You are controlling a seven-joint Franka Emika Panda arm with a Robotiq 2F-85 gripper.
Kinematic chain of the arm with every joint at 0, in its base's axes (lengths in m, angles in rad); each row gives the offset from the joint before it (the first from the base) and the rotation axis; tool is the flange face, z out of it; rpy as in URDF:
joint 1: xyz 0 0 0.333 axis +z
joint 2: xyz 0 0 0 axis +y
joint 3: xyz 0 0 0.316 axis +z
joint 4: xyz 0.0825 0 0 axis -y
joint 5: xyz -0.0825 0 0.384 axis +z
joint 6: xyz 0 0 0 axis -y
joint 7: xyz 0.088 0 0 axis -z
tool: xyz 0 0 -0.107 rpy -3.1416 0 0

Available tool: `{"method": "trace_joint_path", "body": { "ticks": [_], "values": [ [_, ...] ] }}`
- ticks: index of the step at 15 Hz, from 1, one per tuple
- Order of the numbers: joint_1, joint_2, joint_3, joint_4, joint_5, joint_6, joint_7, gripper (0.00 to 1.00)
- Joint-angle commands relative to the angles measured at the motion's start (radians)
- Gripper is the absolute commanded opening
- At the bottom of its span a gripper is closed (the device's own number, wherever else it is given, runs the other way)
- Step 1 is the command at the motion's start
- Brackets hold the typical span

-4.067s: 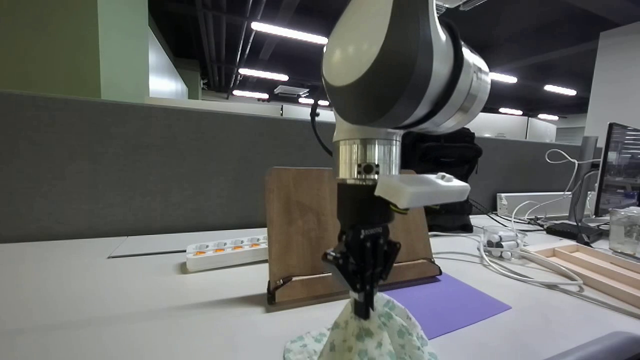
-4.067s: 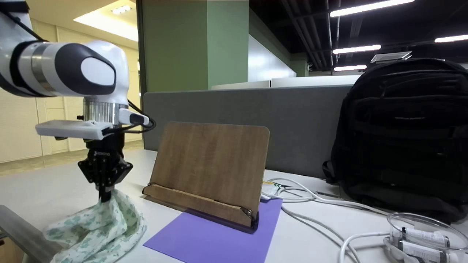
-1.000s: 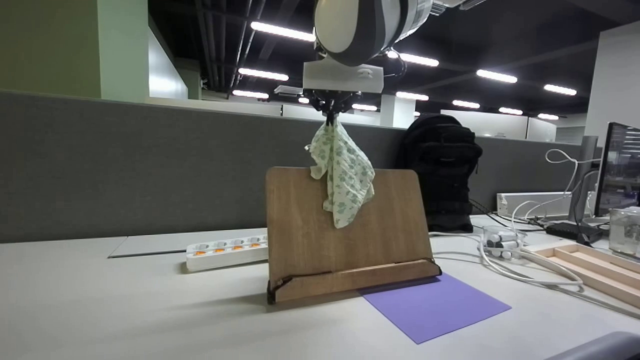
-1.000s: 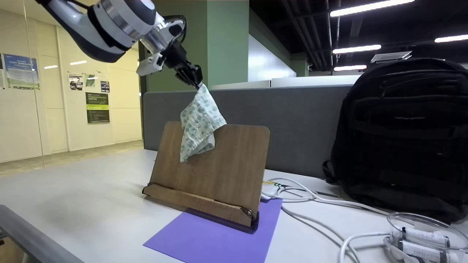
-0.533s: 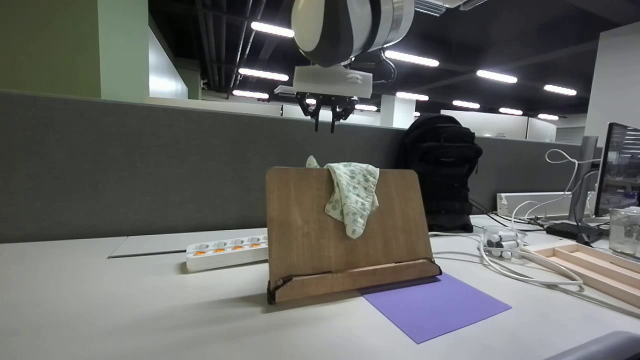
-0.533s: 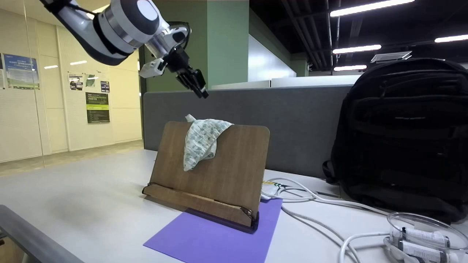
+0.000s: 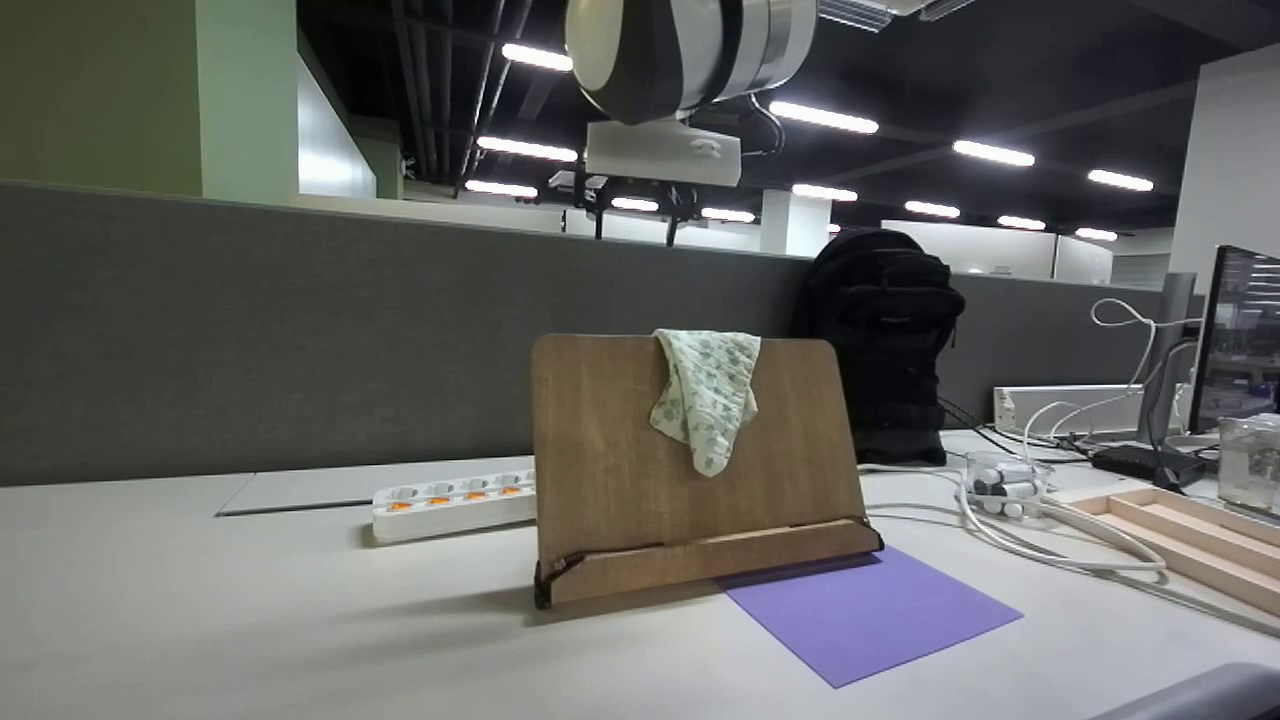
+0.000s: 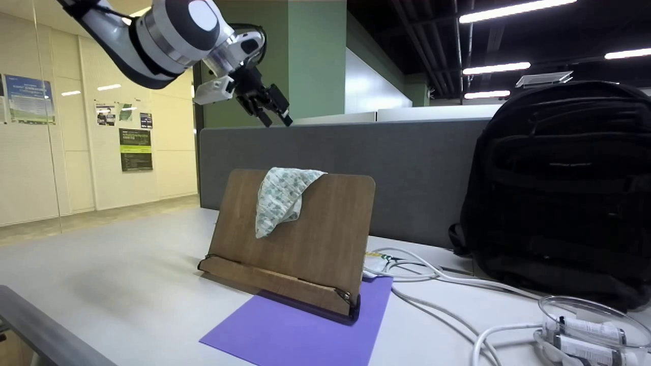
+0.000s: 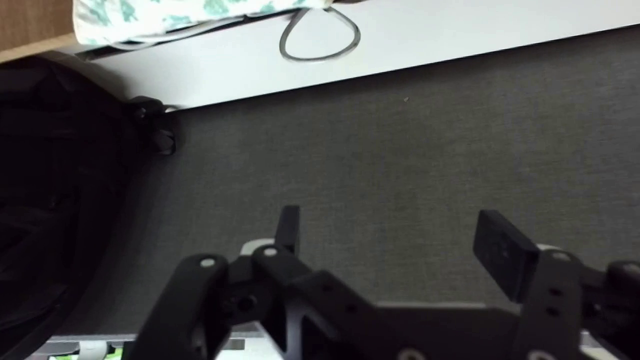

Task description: Hang the cloth on the wooden object

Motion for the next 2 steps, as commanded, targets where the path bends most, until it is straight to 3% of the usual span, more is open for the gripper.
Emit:
{"method": "trace_joint_path", "body": {
  "ticks": [1, 2],
  "values": [
    [0.033, 0.044, -0.034, 0.006, 0.020, 0.039, -0.121, 1.00],
    [0.048, 0.062, -0.050, 0.003, 0.017, 0.036, -0.150, 1.00]
  ]
}}
